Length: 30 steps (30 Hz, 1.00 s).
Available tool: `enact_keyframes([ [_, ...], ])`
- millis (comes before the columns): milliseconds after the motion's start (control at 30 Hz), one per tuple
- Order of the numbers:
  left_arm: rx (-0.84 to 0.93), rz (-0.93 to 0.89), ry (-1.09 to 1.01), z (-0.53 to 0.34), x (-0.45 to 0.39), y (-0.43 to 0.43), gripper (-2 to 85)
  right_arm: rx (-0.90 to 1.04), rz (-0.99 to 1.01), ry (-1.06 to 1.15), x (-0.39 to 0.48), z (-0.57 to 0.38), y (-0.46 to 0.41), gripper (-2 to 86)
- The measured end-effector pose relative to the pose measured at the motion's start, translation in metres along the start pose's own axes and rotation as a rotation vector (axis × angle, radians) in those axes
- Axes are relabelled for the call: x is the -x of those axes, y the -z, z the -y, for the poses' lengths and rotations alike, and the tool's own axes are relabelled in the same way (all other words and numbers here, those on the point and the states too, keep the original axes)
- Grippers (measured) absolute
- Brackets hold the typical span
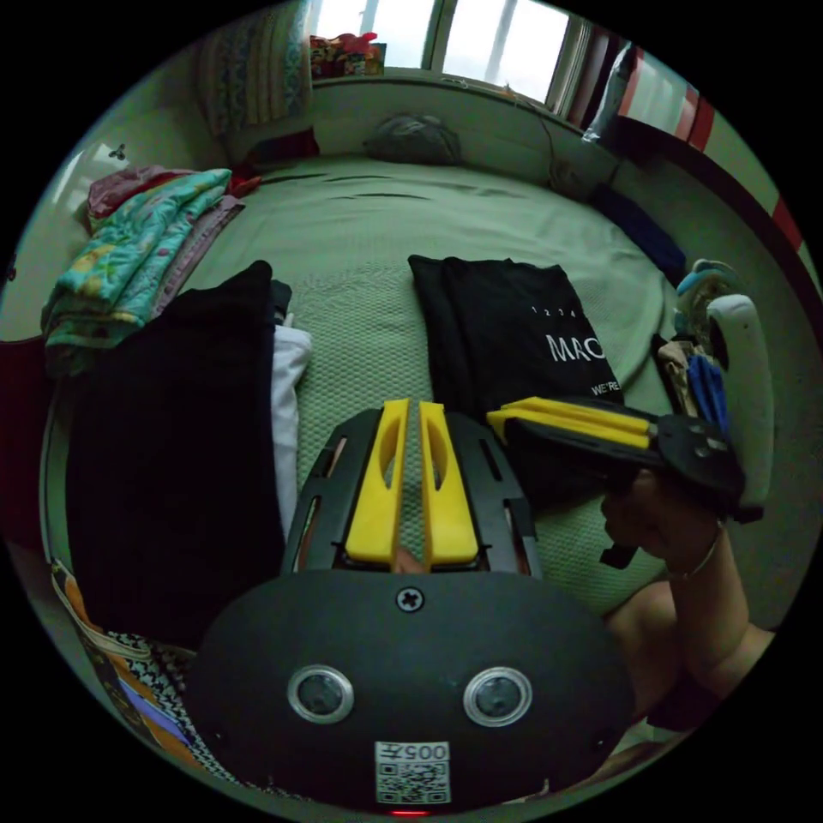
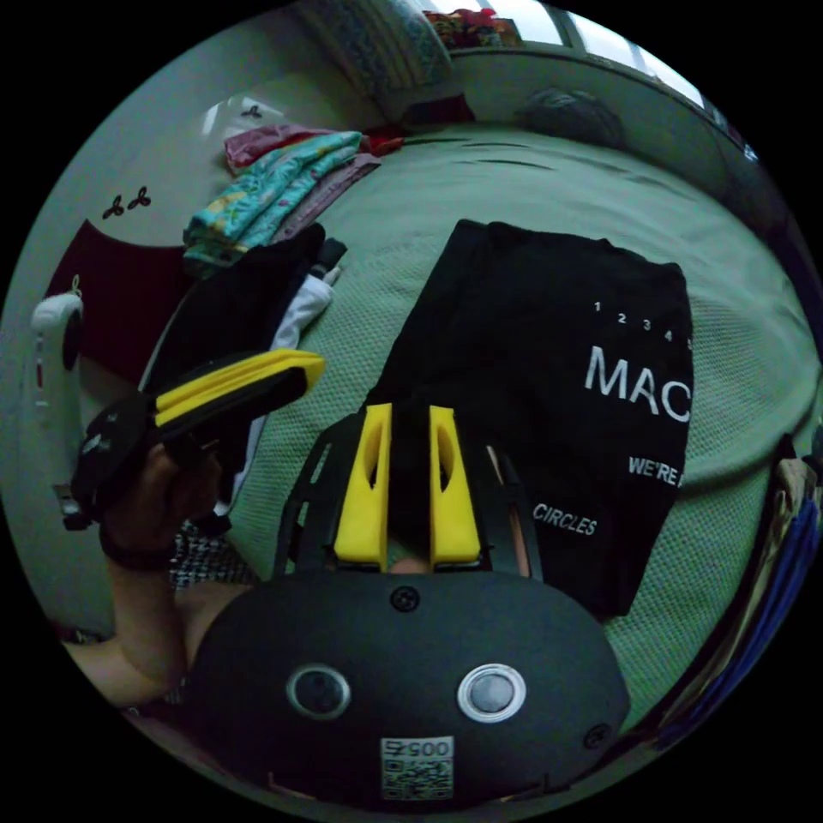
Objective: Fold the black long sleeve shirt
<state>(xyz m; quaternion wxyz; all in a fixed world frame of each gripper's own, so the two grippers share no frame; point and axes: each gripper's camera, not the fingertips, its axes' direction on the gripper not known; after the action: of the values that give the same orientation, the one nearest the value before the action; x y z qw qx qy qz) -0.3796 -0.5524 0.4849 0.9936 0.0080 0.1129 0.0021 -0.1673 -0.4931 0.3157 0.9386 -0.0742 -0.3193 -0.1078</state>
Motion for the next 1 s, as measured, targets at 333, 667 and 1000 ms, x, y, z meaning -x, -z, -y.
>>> enact_keyframes([
  [333,0.016,-0.029,0.001,0.004,0.009,-0.005,3.1,0.02,-0.042,0.0,0.007,0.015,-0.017,8.8],
  [667,0.018,-0.033,0.008,0.007,0.013,-0.009,2.9,0.016,-0.118,0.016,0.01,0.023,-0.024,6.1],
  [1000,0.039,-0.022,-0.014,0.01,0.013,-0.018,2.3,-0.024,0.006,-0.064,-0.02,0.027,-0.001,-1.0],
])
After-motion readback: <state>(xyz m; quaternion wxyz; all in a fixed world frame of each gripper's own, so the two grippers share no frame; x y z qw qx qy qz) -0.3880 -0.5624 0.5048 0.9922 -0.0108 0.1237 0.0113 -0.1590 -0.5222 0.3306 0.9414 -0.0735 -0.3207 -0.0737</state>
